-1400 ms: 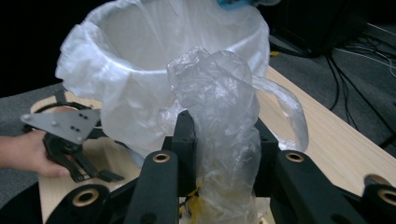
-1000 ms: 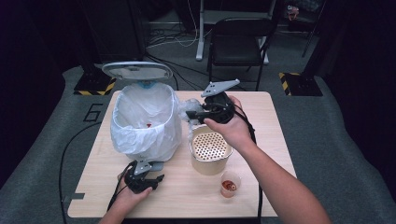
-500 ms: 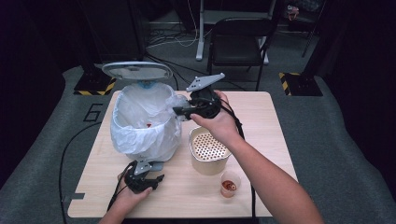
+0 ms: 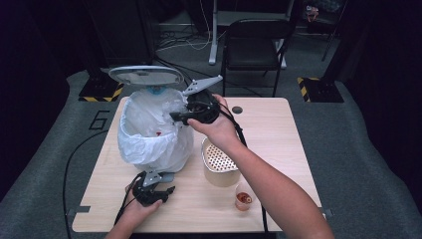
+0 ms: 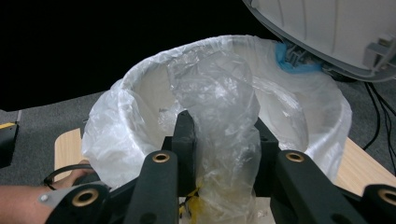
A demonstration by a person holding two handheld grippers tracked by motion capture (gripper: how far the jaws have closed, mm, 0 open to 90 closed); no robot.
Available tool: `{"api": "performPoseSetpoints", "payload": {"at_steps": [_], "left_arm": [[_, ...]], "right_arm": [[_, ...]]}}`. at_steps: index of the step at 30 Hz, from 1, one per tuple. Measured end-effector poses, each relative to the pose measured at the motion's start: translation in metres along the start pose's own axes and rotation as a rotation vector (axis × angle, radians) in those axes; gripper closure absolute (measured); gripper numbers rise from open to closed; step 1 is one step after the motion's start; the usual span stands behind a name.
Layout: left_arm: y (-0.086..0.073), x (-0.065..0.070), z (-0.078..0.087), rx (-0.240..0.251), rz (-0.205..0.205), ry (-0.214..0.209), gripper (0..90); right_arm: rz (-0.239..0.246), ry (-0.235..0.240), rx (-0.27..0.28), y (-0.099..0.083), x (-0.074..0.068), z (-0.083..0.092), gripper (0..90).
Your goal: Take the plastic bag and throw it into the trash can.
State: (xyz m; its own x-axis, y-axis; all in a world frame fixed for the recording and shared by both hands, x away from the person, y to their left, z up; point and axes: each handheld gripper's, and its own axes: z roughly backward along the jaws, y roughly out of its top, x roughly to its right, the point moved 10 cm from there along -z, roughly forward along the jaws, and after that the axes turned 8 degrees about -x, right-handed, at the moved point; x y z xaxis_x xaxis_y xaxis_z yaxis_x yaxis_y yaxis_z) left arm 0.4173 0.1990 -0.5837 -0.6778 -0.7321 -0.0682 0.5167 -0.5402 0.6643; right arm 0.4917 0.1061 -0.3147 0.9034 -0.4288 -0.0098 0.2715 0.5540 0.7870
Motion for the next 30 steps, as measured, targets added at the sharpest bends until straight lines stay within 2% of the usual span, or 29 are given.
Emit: {"api": "performPoseSetpoints", "payload": {"at_steps": [12,16,21,25,28,30], "left_arm": [[0.000,0.001,0.000,-0.002,0.004,-0.007,32.4],[0.000,0.001,0.000,-0.002,0.000,-0.005,32.5],[0.000,0.001,0.000,0.002,0.004,-0.003,32.5],[0.000,0.001,0.000,0.004,0.004,0.002,32.4],[0.000,-0.001,0.000,0.003,-0.004,0.012,32.4],[0.000,0.001,0.000,0.003,0.002,0.003,32.4]], "right_arm": [[0.016,0.007,0.006,0.010,-0.007,-0.020,70.3],[0.026,-0.019,0.001,0.013,-0.005,-0.030,70.2],[0.014,-0.047,-0.002,0.015,-0.001,-0.042,69.9],[0.016,-0.090,-0.003,0.016,0.002,-0.048,69.5],[0.002,-0.103,0.000,0.017,0.004,-0.053,69.2],[-0.002,-0.106,0.001,0.017,0.005,-0.055,69.3]]}}
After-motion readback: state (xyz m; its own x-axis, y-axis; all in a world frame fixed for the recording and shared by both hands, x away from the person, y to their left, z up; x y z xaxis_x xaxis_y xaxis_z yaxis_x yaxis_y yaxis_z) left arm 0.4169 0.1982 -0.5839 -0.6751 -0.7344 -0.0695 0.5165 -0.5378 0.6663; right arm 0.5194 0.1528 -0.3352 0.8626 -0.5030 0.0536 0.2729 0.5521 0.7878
